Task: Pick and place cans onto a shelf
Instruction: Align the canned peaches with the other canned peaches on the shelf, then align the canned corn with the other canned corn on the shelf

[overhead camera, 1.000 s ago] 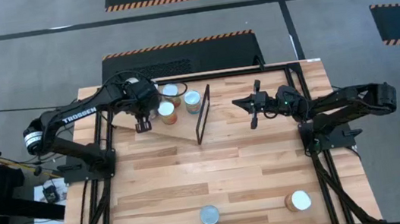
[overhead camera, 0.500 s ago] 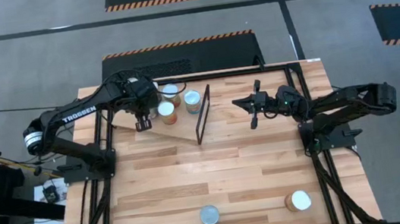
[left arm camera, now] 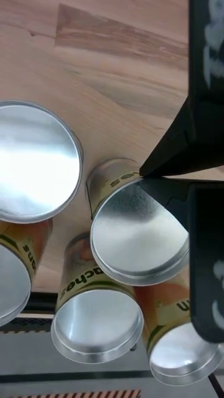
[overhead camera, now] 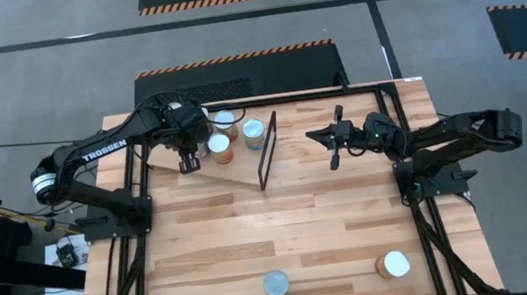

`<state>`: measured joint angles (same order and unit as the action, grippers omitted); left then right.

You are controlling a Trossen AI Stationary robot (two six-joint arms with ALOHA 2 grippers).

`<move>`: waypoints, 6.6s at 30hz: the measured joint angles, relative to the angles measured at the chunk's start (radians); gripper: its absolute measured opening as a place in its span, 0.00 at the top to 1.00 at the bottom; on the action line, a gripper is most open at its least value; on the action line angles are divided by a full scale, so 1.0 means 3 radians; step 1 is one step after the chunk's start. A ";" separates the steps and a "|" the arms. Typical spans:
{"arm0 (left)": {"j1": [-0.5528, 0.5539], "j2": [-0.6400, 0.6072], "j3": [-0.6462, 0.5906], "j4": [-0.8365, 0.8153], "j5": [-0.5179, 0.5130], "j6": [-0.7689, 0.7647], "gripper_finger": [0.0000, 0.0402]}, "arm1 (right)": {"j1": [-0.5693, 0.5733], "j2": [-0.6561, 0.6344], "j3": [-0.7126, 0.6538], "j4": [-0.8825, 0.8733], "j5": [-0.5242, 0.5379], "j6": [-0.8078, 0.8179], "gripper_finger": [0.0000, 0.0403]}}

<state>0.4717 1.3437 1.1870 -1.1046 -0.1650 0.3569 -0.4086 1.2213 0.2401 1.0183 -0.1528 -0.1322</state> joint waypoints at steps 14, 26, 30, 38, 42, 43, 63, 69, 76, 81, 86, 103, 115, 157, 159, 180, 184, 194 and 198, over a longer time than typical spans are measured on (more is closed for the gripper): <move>0.0061 0.0198 -0.0003 0.0010 0.0013 0.0040 1.00 | 0.0001 0.0000 -0.0001 0.0025 -0.0001 0.0001 0.97; 0.0076 0.0206 -0.0003 0.0019 -0.0104 -0.0036 0.94 | 0.0001 0.0000 -0.0001 0.0025 -0.0003 0.0001 0.97; 0.0076 0.0206 -0.0003 0.0022 -0.0108 -0.0036 0.90 | 0.0001 0.0000 -0.0001 0.0025 -0.0003 0.0001 0.97; 0.0063 0.0178 0.0135 -0.0006 -0.0103 -0.0010 0.86 | 0.0001 0.0000 -0.0001 0.0025 -0.0003 0.0001 0.97; 0.0017 0.0079 0.0370 -0.0035 -0.0076 -0.0009 0.85 | 0.0001 0.0000 -0.0001 0.0025 -0.0003 0.0001 0.97; -0.0003 0.0036 0.0407 -0.0034 -0.0057 -0.0021 0.85 | 0.0001 0.0000 -0.0001 0.0025 -0.0003 0.0001 0.97; -0.1200 -0.1555 -0.2264 0.4158 0.0479 -0.0790 1.00 | 0.0310 -0.0079 0.0094 -0.0469 0.0055 -0.0110 0.99; -0.1203 -0.1372 -0.2869 0.5594 0.0795 -0.0791 1.00 | 0.0956 -0.0277 0.0627 -0.2246 0.0811 0.0276 0.99; -0.1150 -0.1081 -0.2992 0.6290 0.0946 -0.0676 1.00 | 0.1992 -0.0256 0.1434 -0.4140 0.1237 0.1570 0.99; -0.1051 -0.0915 -0.2992 0.6385 0.0941 -0.0598 1.00 | 0.2578 -0.0053 0.2132 -0.5341 0.1289 0.2664 0.99; -0.0928 -0.0811 -0.2992 0.6415 0.0940 -0.0622 1.00 | 0.2968 0.0253 0.2834 -0.6427 0.1136 0.3687 0.98; -0.0799 -0.0813 -0.2992 0.6272 0.0940 -0.0690 1.00 | 0.4141 0.1205 0.3651 -0.7009 -0.0067 0.7094 0.71; -0.0799 -0.0813 -0.2992 0.6237 0.0933 -0.0687 1.00 | 0.4062 0.1719 0.3780 -0.7268 -0.0386 0.7244 0.54; -0.0543 -0.0877 -0.2984 0.5758 0.0764 -0.0706 1.00 | 0.1869 0.2574 0.5390 -0.7115 0.0953 0.0858 0.98; -0.0516 -0.0925 -0.2992 0.5671 0.0766 -0.0708 1.00 | 0.1868 0.2784 0.5629 -0.7159 0.0940 0.0450 0.98; -0.0524 -0.1130 -0.2988 0.5416 0.0978 -0.0695 1.00 | 0.1999 0.3638 0.6415 -0.7135 0.1109 -0.1507 0.93; -0.0524 -0.1130 -0.2988 0.5417 0.0978 -0.0694 1.00 | 0.2010 0.3628 0.6414 -0.7093 0.1143 -0.1507 0.88; -0.0524 -0.1130 -0.2988 0.5417 0.0982 -0.0694 1.00 | 0.2045 0.3625 0.6445 -0.6876 0.1306 -0.1502 0.74; -0.0524 -0.1130 -0.2988 0.5417 0.0983 -0.0694 1.00 | 0.2069 0.3619 0.6689 -0.7098 0.1307 -0.1438 0.69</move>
<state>0.3145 1.0046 0.2905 0.5205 0.1299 0.1486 0.2122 2.3068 2.2468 -1.1112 0.2394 -0.5636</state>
